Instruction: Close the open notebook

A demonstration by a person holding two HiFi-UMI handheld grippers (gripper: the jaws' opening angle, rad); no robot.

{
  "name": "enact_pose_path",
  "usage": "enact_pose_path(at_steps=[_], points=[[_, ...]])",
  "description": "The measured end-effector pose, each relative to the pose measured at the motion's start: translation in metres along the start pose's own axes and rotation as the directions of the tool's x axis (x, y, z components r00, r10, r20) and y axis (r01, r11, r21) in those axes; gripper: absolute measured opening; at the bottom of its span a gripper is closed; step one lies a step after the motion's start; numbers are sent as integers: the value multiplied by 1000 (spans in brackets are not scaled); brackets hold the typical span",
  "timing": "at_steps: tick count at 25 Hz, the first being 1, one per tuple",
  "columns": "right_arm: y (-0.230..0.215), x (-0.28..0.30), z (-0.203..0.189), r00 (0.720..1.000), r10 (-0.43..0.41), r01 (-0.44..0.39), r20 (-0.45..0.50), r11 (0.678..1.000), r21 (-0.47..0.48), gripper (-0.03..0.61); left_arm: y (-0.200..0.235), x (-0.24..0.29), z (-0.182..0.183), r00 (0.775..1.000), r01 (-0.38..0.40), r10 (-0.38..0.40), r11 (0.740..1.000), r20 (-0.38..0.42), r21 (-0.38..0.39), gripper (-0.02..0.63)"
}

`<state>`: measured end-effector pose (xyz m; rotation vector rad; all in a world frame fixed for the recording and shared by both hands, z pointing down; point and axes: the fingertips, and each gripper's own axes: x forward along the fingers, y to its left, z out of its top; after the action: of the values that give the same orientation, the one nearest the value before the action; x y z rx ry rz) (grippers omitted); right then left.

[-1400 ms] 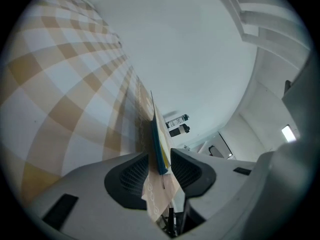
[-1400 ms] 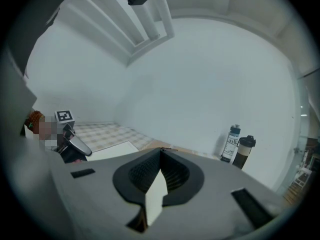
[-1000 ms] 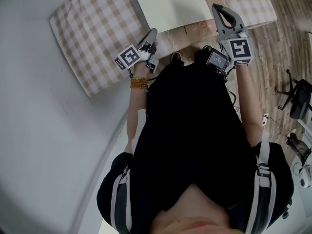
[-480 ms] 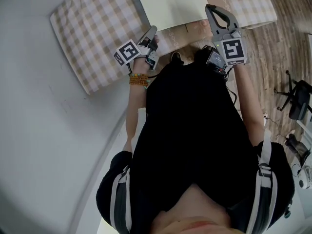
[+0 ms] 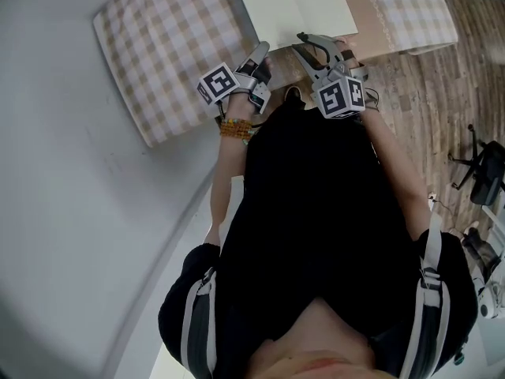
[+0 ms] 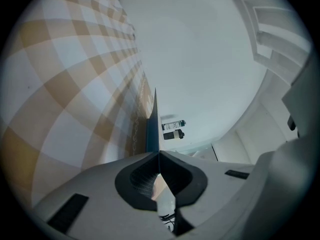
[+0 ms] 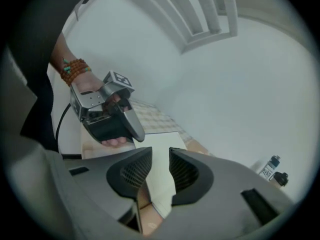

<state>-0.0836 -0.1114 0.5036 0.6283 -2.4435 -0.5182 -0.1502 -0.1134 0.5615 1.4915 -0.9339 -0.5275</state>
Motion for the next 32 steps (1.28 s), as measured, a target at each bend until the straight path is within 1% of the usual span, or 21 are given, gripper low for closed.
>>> enact_pose_path(at_steps=[2, 5, 6, 11, 15, 17, 21, 24, 26, 29, 30, 32], points=[[15, 5, -2, 999, 43, -44, -13, 999, -26, 129, 0, -1, -1, 1000, 3, -2, 1000, 1, -4, 12], [29, 10, -11, 995, 86, -89, -46, 995, -53, 144, 0, -2, -3, 1000, 7, -7, 1000, -1, -13, 12], [32, 13, -14, 994, 94, -98, -58, 993, -65, 153, 0, -2, -3, 1000, 11, -11, 1000, 0, -15, 12], [50, 23, -17, 991, 102, -112, -90, 988, -111, 153, -4, -5, -11, 1000, 12, -12, 1000, -9, -13, 12], [65, 32, -9, 992, 93, -110, -88, 973, -202, 153, -5, -8, -17, 1000, 17, -17, 1000, -21, -23, 12], [72, 37, -5, 993, 89, -106, -84, 967, -233, 152, -7, -10, -19, 999, 23, -24, 999, -24, -34, 12], [75, 43, -6, 994, 49, -72, -99, 967, -246, 150, -6, -14, -23, 999, 23, -24, 999, -47, -29, 12], [71, 43, -11, 994, 13, -42, -110, 964, -262, 117, -6, -13, -27, 998, 25, -27, 999, -63, -25, 12], [71, 43, -12, 994, 11, -40, -112, 965, -261, 106, -4, -14, -27, 998, 21, -22, 1000, -63, -21, 12], [72, 42, -13, 994, 14, -40, -111, 969, -242, 94, -6, -14, -28, 998, 27, -29, 999, -54, -36, 16], [71, 42, -12, 994, 12, -38, -109, 970, -239, 84, -9, -14, -28, 998, 41, -43, 999, -53, -36, 30], [69, 41, -10, 995, 7, -30, -101, 974, -224, 63, -16, -16, -29, 996, 70, -71, 997, -61, -13, 68]])
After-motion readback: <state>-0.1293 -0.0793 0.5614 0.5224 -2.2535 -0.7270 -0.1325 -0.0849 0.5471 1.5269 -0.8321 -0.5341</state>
